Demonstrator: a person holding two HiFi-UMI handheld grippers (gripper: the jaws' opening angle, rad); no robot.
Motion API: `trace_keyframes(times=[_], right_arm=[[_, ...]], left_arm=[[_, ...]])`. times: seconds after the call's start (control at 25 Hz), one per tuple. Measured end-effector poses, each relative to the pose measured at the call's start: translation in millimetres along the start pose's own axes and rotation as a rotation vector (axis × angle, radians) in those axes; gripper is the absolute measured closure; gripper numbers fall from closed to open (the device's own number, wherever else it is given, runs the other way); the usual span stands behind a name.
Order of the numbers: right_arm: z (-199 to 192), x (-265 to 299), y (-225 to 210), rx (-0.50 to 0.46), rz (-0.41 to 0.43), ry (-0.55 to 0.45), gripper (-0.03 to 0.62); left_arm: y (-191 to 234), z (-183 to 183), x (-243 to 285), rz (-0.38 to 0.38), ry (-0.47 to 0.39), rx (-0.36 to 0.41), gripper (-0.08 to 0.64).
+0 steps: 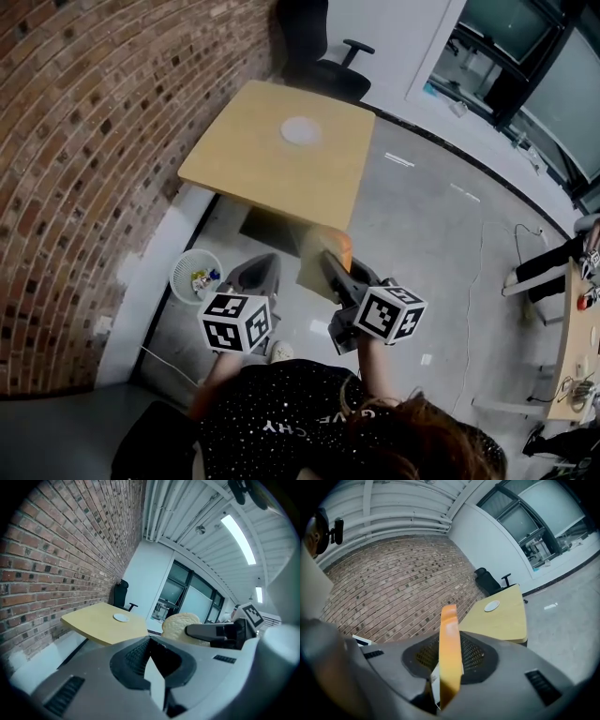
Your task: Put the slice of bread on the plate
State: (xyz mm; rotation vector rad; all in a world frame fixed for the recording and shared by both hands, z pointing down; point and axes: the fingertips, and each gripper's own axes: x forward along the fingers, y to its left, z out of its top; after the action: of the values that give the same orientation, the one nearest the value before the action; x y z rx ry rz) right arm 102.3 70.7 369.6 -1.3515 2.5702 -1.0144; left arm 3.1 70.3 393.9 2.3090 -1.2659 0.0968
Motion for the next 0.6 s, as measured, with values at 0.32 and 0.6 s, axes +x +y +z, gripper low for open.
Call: trace_keyframes(times=[0.32,0.6], right_arm=[[0.6,-0.4,5.3,-0.070,-0.016,0.008,0.495],[-5.4,-11.9,1.7,-0.026,-0.044,-0.009,0.495]], left_arm=[[-8.6,-1.8,3.5,-0.007,0.014,0.013,0.551],[-1.7,-8.4,-7.6,0.020,0.024,0.034,0.551]])
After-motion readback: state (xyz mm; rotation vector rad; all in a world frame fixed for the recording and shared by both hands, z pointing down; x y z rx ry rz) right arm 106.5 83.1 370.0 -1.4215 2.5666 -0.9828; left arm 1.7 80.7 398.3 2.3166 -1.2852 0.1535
